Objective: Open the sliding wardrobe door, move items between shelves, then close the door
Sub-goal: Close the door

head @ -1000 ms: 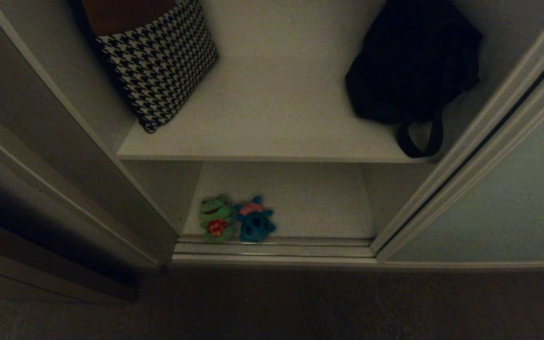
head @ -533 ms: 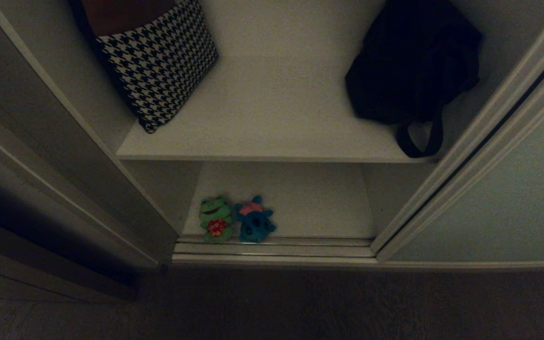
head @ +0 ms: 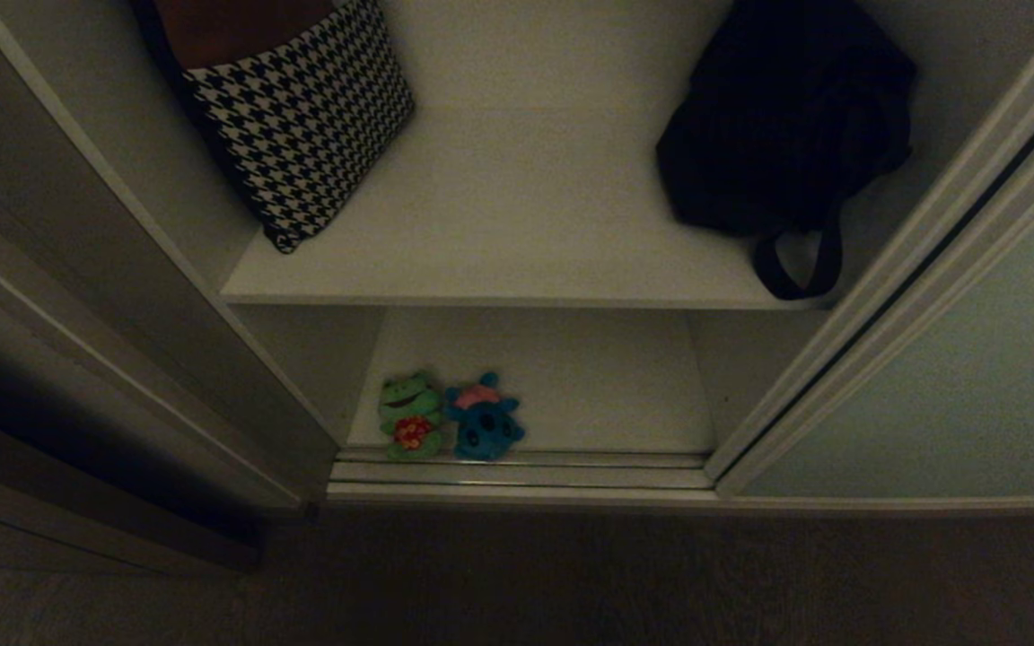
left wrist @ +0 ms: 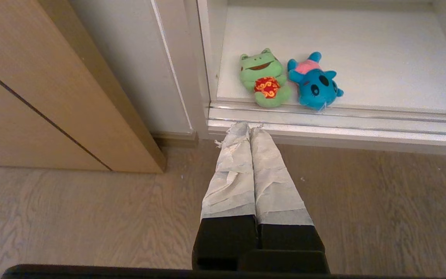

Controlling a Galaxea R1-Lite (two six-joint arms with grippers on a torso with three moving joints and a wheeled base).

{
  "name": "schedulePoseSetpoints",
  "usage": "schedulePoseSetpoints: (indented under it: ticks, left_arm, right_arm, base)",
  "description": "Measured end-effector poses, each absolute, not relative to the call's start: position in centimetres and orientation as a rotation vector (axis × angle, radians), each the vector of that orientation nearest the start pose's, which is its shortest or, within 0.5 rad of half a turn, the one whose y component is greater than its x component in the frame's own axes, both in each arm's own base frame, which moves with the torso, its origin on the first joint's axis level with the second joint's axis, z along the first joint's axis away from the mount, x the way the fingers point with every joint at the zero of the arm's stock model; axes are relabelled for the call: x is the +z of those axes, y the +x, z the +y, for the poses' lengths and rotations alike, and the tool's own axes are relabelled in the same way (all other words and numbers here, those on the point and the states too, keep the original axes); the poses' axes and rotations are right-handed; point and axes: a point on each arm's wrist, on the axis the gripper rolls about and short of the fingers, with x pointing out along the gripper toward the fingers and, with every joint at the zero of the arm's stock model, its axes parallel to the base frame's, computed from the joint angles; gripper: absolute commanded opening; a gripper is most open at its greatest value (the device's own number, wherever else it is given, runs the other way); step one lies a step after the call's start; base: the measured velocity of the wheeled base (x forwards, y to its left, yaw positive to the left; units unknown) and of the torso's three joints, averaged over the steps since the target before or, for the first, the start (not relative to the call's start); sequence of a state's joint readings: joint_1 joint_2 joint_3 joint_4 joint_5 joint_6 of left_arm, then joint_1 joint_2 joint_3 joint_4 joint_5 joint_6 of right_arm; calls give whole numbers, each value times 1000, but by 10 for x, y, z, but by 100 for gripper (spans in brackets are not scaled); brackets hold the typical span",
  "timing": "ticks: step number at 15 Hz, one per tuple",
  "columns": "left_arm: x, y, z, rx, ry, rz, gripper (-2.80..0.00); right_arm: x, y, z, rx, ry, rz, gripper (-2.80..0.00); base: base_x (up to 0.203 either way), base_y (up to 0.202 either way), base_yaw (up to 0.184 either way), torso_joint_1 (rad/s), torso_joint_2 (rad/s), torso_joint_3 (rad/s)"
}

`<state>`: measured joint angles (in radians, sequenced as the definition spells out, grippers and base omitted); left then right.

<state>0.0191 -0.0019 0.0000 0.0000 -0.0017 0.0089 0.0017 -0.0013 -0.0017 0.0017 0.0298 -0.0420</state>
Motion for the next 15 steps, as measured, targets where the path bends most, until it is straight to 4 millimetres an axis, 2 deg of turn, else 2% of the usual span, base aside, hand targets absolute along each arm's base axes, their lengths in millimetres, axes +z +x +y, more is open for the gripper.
schedulePoseSetpoints:
  ticks: [15]
  left_arm:
    - [75,-23,0,17,9,0,-280]
  right_arm:
    - [76,-23,0,5,-3,-4,-280]
  base:
    - [0,0,0,0,0,0]
